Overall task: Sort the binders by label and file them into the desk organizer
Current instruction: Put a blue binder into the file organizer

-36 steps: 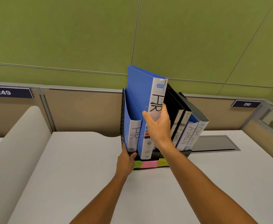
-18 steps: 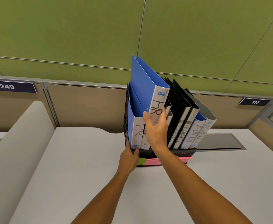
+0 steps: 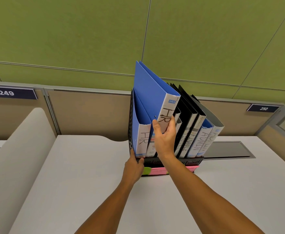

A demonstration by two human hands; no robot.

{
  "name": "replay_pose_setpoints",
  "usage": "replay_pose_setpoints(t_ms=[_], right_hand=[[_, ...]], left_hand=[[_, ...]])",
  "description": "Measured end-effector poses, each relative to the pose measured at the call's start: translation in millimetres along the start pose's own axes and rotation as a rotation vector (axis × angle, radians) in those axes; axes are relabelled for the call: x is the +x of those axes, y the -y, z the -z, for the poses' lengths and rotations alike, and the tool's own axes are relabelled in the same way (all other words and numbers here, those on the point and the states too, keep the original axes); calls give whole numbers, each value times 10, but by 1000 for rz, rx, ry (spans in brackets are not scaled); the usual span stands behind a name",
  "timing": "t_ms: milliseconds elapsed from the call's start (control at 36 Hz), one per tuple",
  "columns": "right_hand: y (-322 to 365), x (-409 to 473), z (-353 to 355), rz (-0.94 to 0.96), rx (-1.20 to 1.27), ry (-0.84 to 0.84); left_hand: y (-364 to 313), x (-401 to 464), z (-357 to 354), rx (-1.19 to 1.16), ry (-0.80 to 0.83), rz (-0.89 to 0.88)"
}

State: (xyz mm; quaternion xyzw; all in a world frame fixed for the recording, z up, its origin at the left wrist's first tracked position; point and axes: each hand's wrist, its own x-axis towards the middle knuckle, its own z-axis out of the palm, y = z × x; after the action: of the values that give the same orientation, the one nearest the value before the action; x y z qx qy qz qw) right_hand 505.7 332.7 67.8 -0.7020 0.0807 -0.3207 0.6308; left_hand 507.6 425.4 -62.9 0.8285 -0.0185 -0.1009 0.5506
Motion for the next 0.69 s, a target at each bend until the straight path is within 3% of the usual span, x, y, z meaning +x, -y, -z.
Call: replay_pose_setpoints(t_ms=[278, 528, 694], right_hand=[[-37, 113, 82, 2, 42, -168], [10, 149, 147, 45, -27, 10], [53, 157, 107, 79, 8, -51]], left_hand=[[-9, -8, 12, -8, 5, 3], [-21, -19, 18, -82, 16, 26], [-44, -26, -17, -185, -22, 67]])
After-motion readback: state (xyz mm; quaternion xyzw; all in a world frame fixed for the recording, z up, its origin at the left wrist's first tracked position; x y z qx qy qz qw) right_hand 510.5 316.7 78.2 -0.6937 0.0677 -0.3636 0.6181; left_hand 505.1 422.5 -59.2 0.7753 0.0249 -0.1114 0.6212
